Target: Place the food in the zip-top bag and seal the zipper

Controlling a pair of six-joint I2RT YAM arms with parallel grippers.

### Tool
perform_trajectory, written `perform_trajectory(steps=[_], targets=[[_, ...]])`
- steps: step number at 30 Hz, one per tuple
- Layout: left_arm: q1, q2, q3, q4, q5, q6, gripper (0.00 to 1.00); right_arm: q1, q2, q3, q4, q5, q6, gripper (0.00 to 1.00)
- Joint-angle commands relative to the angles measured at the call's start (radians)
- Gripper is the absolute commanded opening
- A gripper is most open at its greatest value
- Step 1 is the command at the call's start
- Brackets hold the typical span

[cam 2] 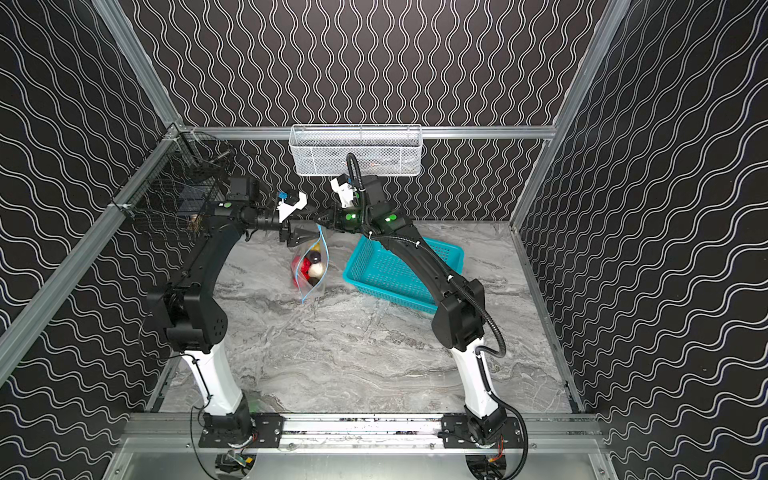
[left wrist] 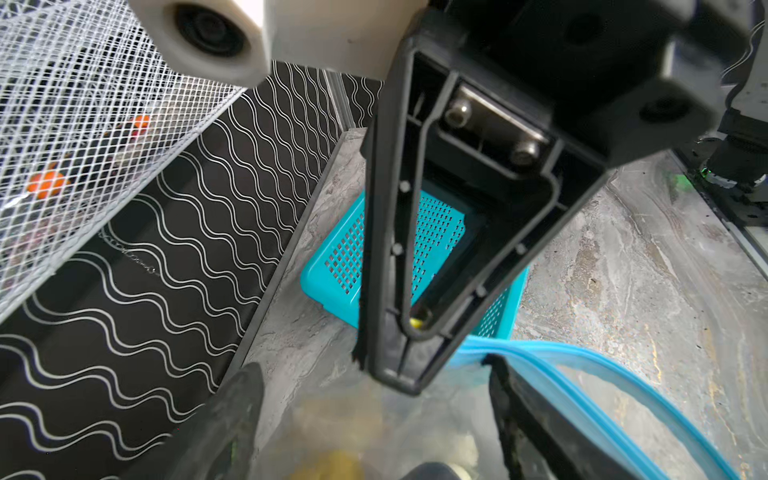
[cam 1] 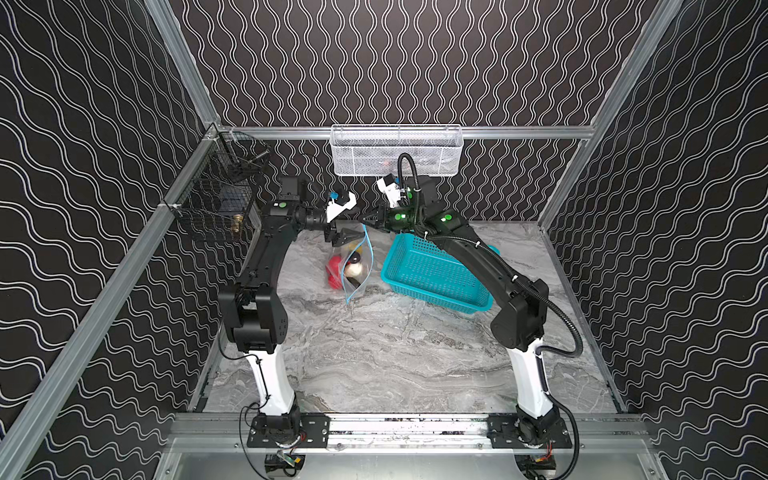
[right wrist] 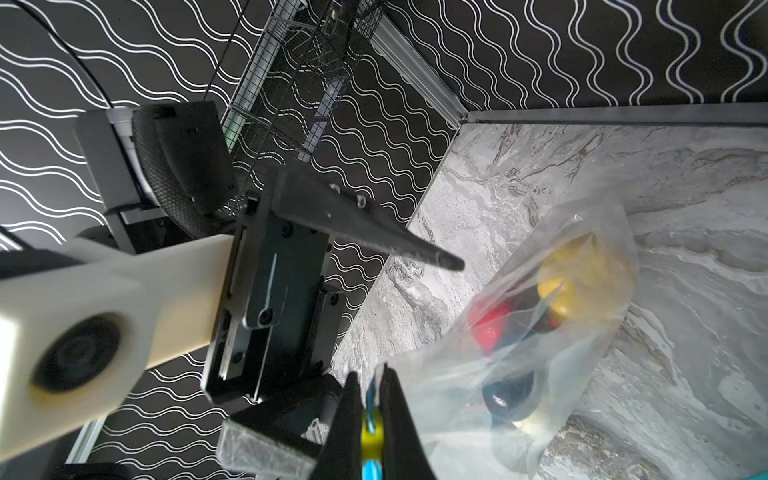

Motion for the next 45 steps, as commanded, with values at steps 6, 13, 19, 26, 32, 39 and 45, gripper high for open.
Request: perform_trajectory(steps=[6, 13, 19, 26, 32, 39, 45], targets=[[-0.006, -0.008, 0.016, -0.022, 0.046, -0.033, 0.62, 0.001, -0.001, 0.015, 0.006, -0.014, -0.057, 0.02], [-0.012, -0.015, 0.018, -0.04, 0.063, -0.046, 0.37, 0.001, -0.009, 0.015, -0.003, -0.013, -0.102, 0.02], [-0.018, -0.02, 0.014, -0.046, 0.063, -0.06, 0.16, -0.002, -0.006, 0.02, -0.012, -0.003, -0.128, 0.03], [-0.018, -0.034, 0.001, -0.001, 0.048, -0.147, 0.0, -0.01, 0.0, 0.009, -0.012, 0.012, -0.131, 0.03], [-0.019, -0.056, -0.02, 0.084, 0.02, -0.307, 0.0, -0.01, -0.01, -0.018, 0.007, 0.045, -0.128, 0.06], [-0.018, -0.079, -0.044, 0.184, -0.081, -0.554, 0.0, -0.01, -0.029, -0.051, 0.013, 0.107, -0.134, 0.06], [-0.018, -0.085, -0.043, 0.203, -0.133, -0.653, 0.0, -0.01, -0.035, -0.069, 0.022, 0.135, -0.128, 0.05]])
